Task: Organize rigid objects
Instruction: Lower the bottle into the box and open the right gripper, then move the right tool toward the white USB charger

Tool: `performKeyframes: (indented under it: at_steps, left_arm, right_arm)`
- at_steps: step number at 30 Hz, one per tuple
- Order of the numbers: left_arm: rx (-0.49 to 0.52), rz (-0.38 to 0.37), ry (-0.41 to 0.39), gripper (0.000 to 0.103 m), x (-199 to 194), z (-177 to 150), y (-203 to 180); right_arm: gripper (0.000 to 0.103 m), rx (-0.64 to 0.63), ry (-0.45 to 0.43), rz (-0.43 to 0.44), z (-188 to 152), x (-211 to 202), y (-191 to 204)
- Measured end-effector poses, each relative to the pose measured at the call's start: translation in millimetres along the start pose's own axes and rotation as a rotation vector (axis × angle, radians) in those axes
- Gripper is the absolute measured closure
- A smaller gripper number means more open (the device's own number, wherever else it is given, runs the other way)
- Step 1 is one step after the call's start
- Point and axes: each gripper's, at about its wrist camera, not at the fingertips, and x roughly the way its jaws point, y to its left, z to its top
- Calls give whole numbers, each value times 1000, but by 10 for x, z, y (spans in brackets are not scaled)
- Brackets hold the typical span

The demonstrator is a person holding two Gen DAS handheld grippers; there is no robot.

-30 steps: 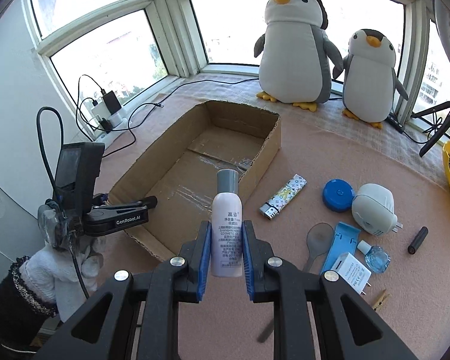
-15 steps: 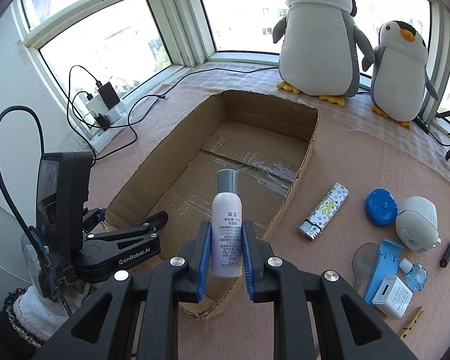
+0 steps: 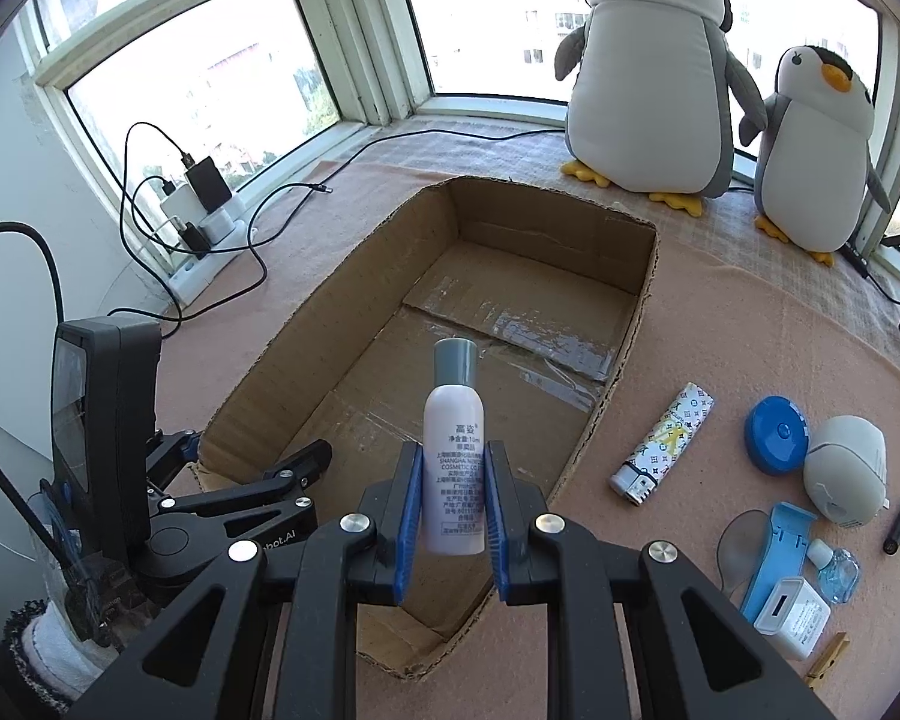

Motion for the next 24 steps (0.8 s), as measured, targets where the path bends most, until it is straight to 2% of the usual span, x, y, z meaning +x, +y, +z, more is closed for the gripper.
performKeyframes:
  at_steps: [2, 4, 5, 6, 16, 24]
  left_arm:
    - [3, 1, 0, 36, -2, 3, 3]
    - [6, 2, 0, 36, -4, 4, 3]
    - [7, 2, 0, 36, -5, 3, 0]
    - [8, 2, -1, 36, -4, 5, -1]
    - [23, 6, -5, 36, -8, 3, -26]
    - [47, 6, -2, 36, -2, 19, -33]
  right_arm:
    - [85, -2, 2, -2, -2, 7, 3]
    - [71, 1, -1, -8, 0, 3, -1]
    - [57, 2, -6, -5, 0, -9, -6]
    - [50, 2, -17, -13, -3, -32, -10]
    - [49, 14, -75, -50, -11, -393, -71]
    - [47, 49, -172, -119, -101, -1064, -186]
